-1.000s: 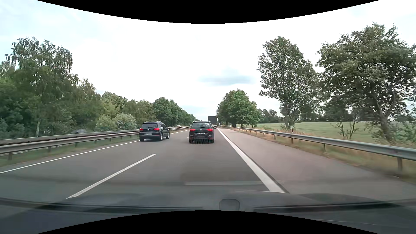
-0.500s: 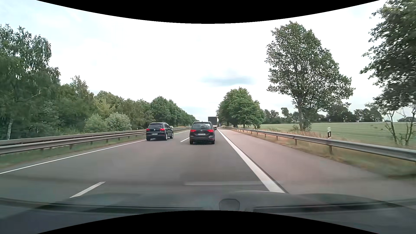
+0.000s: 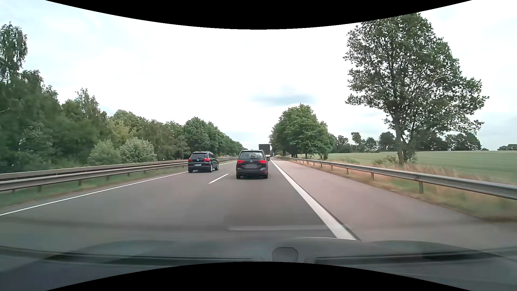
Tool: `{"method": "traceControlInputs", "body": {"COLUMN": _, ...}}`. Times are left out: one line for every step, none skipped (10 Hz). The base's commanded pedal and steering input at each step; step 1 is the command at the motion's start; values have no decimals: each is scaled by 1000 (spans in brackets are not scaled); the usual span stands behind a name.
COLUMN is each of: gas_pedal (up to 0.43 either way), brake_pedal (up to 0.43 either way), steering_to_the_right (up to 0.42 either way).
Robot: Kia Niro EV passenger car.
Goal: Follow the waypoints while adhering to traffic rules and regulations
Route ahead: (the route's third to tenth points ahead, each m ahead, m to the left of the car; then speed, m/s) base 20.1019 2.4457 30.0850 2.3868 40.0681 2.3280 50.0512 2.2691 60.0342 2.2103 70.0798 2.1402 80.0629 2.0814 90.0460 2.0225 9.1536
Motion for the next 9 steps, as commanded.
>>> {"method": "traceControlInputs", "body": {"gas_pedal": 150, "brake_pedal": 0, "steering_to_the_right": -3}}
{"method": "traceControlInputs", "body": {"gas_pedal": 150, "brake_pedal": 0, "steering_to_the_right": -3}}
{"method": "traceControlInputs", "body": {"gas_pedal": 150, "brake_pedal": 0, "steering_to_the_right": -4}}
{"method": "traceControlInputs", "body": {"gas_pedal": 150, "brake_pedal": 0, "steering_to_the_right": -3}}
{"method": "traceControlInputs", "body": {"gas_pedal": 150, "brake_pedal": 0, "steering_to_the_right": -3}}
{"method": "traceControlInputs", "body": {"gas_pedal": 150, "brake_pedal": 0, "steering_to_the_right": -2}}
{"method": "traceControlInputs", "body": {"gas_pedal": 150, "brake_pedal": 0, "steering_to_the_right": 0}}
{"method": "traceControlInputs", "body": {"gas_pedal": 150, "brake_pedal": 0, "steering_to_the_right": 1}}
{"method": "traceControlInputs", "body": {"gas_pedal": 150, "brake_pedal": 0, "steering_to_the_right": 1}}
